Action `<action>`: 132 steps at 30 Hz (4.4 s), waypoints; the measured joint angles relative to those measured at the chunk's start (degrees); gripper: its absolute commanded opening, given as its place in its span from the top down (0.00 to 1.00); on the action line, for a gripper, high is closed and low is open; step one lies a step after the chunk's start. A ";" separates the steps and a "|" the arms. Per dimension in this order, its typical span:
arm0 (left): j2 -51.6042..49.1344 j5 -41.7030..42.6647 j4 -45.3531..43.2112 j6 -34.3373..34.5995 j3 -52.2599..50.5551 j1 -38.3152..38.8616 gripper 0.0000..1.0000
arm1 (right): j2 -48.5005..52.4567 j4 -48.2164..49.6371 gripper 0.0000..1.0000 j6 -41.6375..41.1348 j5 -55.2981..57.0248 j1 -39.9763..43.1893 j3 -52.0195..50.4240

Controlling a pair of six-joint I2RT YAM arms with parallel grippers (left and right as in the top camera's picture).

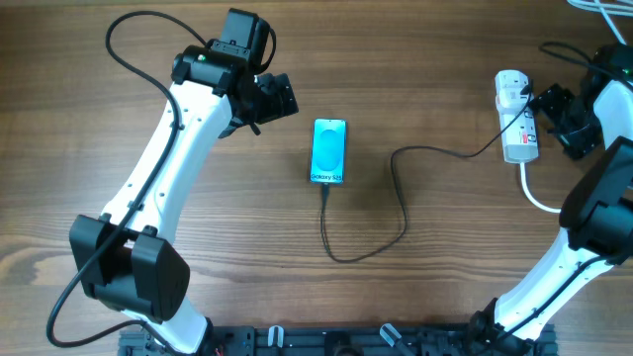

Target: Plug charger to phone and switch on socket

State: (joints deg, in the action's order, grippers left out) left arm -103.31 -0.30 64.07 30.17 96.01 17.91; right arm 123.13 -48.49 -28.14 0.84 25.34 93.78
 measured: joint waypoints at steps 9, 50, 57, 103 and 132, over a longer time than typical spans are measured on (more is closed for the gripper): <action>0.00 0.00 0.00 0.00 0.00 0.00 0.00 | 0.00 1.49 0.00 0.42 0.02 0.00 0.00; 0.00 0.00 0.00 0.00 0.00 0.00 0.00 | 0.00 4.98 0.00 1.05 -4.11 0.68 -3.32; 0.00 0.00 0.00 0.00 0.00 0.00 0.00 | -0.02 3.69 0.00 1.22 -4.90 0.26 -3.21; 0.00 0.17 -0.02 0.17 -0.04 0.02 0.00 | -90.42 -18.91 0.00 -12.20 -16.85 -1.57 -43.19; 0.00 0.17 0.00 0.17 -0.04 0.02 0.00 | -120.32 26.95 0.00 18.64 -13.20 -23.17 -72.30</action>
State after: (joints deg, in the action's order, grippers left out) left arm -103.31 -0.12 64.07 30.35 95.96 17.93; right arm 2.81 -21.54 -9.50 -12.36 2.17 21.47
